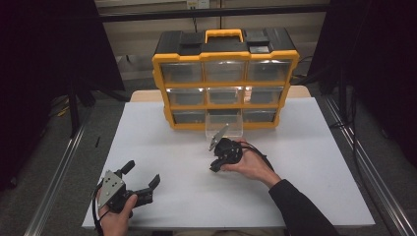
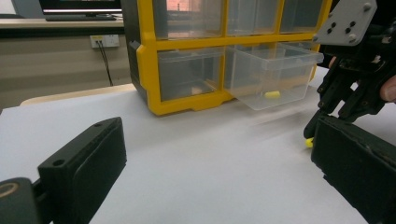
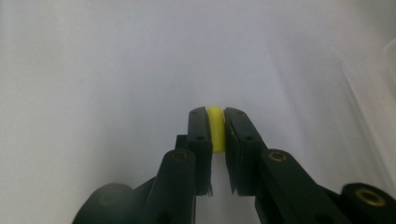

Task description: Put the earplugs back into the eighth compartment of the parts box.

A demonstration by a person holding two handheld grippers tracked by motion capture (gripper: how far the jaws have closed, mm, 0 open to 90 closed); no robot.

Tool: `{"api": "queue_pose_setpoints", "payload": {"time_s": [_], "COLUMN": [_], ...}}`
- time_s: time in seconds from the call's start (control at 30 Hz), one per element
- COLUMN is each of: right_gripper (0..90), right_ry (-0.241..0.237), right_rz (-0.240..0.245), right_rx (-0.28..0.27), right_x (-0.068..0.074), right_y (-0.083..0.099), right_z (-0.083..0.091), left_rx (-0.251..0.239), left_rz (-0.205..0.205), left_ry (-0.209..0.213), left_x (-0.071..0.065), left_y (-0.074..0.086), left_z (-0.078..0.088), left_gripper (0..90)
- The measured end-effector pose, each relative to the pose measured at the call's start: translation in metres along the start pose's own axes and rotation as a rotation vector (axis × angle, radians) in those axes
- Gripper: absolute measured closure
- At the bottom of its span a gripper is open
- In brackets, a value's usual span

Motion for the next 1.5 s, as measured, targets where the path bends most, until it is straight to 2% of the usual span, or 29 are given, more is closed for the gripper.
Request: {"api": "queue_pose_setpoints", "payload": {"time_s": [0.03,0.23,0.33,0.77,1.07,1.27,1.5], "right_gripper": [80.6,80.6,80.6,80.6,80.7,80.7,80.8], "right_ry": [0.004,0.009,0.006,-0.002,0.009,0.019,0.031], "right_rz": [0.006,0.007,0.025,0.021,0.015,0.007,0.021], "right_rx": [-0.011,-0.052,-0.077,-0.150,-0.203,-0.225,-0.249], "right_x": [0.000,0.000,0.002,0.004,0.003,0.003,0.005], "right_y": [0.000,0.001,0.001,0.000,0.001,0.001,-0.002], "right_z": [0.001,0.007,0.009,0.026,0.040,0.048,0.056], "left_rx": [-0.001,0.001,-0.001,-0.008,-0.006,-0.006,-0.004], "left_rz": [0.010,-0.001,0.002,0.006,0.006,0.007,0.002], "left_ry": [0.001,-0.003,0.002,0.000,-0.003,-0.003,-0.002], "left_x": [-0.001,0.001,0.001,0.000,0.001,0.000,0.000], "left_y": [0.000,0.000,0.000,-0.001,0.000,0.000,0.000], "left_z": [0.000,0.001,0.000,0.001,0.002,0.002,0.002], "left_gripper": [3.4,3.4,3.4,3.4,3.4,3.4,3.4]}}
Point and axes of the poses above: each handheld gripper's, and its own axes: z roughly backward along the jaws, y roughly out of its underside, x roughly to its left, the point moved 2 cm from there along -z, roughly forward along the jaws, and after that the axes turned 1 degree about -y, right-handed, at the moved point
